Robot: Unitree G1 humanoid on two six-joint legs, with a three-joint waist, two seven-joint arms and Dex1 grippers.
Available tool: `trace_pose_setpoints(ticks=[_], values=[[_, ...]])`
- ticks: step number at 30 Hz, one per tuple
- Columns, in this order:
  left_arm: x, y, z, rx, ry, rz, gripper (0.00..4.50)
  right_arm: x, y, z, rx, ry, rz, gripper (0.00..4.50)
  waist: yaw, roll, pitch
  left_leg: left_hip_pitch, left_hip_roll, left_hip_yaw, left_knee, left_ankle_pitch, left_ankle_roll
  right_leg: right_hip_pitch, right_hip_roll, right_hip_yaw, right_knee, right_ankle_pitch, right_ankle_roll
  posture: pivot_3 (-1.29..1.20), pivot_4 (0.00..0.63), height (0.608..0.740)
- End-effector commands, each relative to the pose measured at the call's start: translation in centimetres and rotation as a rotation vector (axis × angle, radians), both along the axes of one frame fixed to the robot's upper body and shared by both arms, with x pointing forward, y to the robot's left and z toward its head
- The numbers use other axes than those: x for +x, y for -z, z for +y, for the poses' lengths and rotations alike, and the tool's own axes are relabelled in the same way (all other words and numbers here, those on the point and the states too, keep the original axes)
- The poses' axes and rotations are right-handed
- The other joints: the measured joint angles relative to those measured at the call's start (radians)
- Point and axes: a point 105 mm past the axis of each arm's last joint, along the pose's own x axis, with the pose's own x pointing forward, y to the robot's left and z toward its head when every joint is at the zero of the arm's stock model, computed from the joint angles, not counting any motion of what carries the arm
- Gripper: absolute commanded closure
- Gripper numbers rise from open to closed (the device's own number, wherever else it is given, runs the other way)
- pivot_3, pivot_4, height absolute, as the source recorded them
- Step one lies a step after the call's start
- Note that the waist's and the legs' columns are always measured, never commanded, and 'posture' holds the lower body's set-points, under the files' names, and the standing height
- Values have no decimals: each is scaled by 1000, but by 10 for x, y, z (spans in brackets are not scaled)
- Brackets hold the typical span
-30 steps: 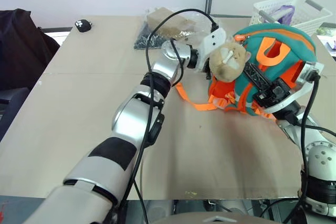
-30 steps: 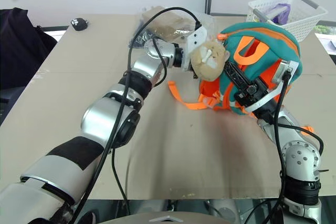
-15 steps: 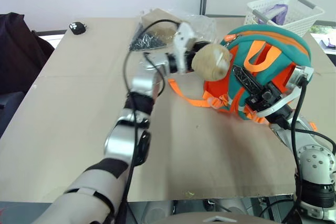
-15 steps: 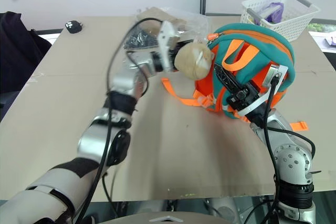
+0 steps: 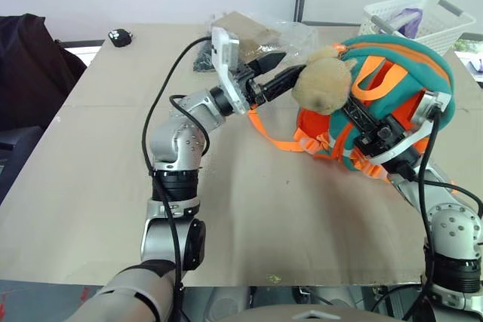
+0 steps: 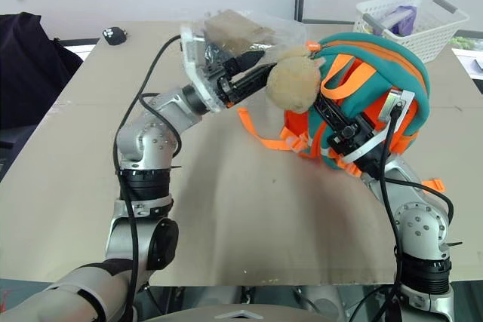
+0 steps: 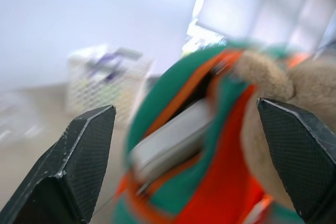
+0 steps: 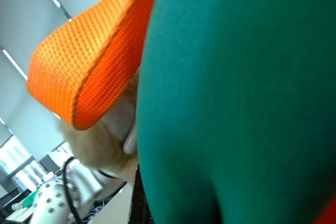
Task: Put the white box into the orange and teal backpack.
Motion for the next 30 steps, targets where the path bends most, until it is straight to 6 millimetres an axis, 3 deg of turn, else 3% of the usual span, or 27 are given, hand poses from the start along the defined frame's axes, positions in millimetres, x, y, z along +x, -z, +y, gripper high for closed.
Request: trace_pose_setpoints(ticks=[1, 4, 9, 14, 18, 23, 30], values=[[-13, 0, -9, 37, 70, -23, 66, -6, -9, 3, 7, -14, -44, 4500, 0, 0, 0, 0, 0, 0, 0, 0, 0, 0, 0, 0, 0, 0, 0, 0, 150, 725], [-17, -2, -15, 11, 115, -6, 66, -7, -8, 3, 6, -6, -43, 4500, 1, 0, 0, 1, 0, 0, 0, 0, 0, 0, 1, 1, 1, 0, 0, 0, 150, 725], [-30, -27, -12, -192, 252, 81, 66, -8, -7, 1, 8, 18, -44, 4500, 2, 0, 0, 0, 0, 1, 0, 0, 0, 0, 1, 2, 0, 0, 0, 0, 150, 725], [-40, -14, -6, -161, 359, 246, 66, -10, -6, 1, 11, 26, -39, 4500, -5, 0, 0, 1, 0, 0, 0, 0, 0, 0, 1, 2, 1, 0, 0, 0, 150, 725], [-30, 13, -11, -17, 249, 281, 66, -10, -6, 2, 13, 23, -40, 4500, -8, 0, 0, 1, 0, 0, 0, 0, 0, 0, 2, 2, 1, 0, 0, 0, 150, 725], [5, 9, -4, -41, 12, 184, 66, -9, -7, 2, 17, 19, -41, 4500, 2, 0, 0, 1, -1, 1, 0, 0, -1, 1, 1, 3, 0, 0, 0, 0, 150, 725], [-5, 20, -15, 52, 56, 122, 66, -8, -7, 5, 25, 13, -38, 4500, 2, 0, 0, 1, -1, 1, 0, 0, -1, 0, 2, 2, 0, 0, 0, 0, 150, 725]])
